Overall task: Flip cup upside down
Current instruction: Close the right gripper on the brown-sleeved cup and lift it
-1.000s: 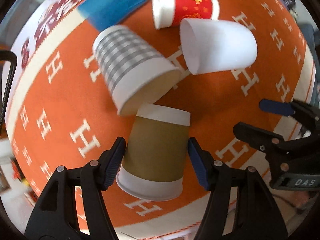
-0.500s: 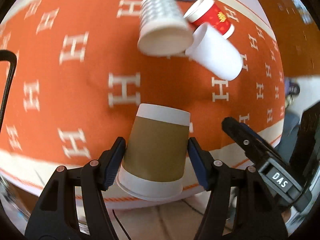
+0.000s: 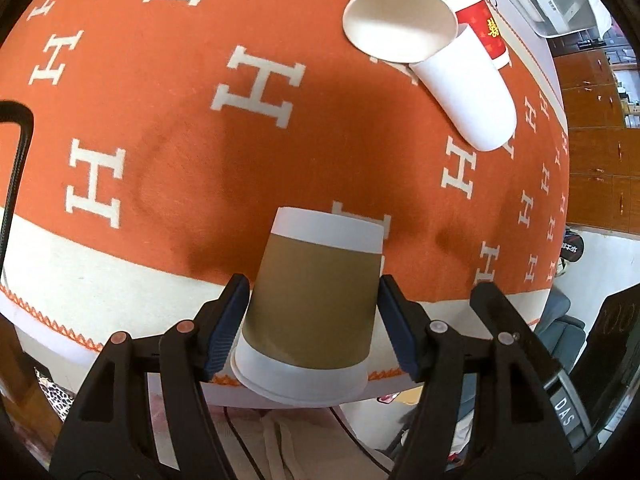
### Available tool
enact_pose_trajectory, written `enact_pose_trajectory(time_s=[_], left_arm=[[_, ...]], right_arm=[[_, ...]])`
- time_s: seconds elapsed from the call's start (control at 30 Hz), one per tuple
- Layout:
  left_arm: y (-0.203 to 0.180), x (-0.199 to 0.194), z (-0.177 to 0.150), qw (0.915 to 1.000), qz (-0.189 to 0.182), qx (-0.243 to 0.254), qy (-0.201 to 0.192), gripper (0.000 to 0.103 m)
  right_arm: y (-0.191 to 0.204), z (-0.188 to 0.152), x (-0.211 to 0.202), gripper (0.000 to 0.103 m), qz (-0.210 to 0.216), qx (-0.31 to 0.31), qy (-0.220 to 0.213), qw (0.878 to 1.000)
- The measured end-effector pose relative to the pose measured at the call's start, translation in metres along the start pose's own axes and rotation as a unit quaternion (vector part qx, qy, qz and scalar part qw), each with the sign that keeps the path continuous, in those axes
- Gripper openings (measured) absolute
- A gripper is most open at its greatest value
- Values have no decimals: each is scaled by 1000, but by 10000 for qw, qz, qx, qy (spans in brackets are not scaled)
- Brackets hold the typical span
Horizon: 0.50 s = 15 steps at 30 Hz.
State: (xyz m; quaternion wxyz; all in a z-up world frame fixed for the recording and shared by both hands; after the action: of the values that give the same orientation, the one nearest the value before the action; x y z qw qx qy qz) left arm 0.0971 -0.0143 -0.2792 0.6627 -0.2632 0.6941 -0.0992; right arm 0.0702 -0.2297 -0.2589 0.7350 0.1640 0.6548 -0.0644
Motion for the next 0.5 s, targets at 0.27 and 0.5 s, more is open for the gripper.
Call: enact_pose_trajectory(time_s=[0.27, 0.5], left_arm=[[-5, -17, -5, 9994, 106, 309, -75, 82], [-15, -44, -9, 9961, 358, 747, -303, 82]], right_arm=[[5, -1, -6, 83, 42, -68, -2, 10000], [11, 1, -20, 83, 161, -148, -32, 9998]])
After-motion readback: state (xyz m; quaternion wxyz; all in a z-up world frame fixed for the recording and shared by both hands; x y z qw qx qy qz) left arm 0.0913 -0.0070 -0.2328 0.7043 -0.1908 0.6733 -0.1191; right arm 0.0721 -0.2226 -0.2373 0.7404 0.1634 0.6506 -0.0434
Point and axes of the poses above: each gripper's, at about its wrist camera, not at the fingertips, and x roughly the way its jaws point, y to its left, z to its top, the point moved 4 cm from there along x, roughly the way its jaws point, and after that the axes turned 10 degrees about -z, right-handed, at the moved point
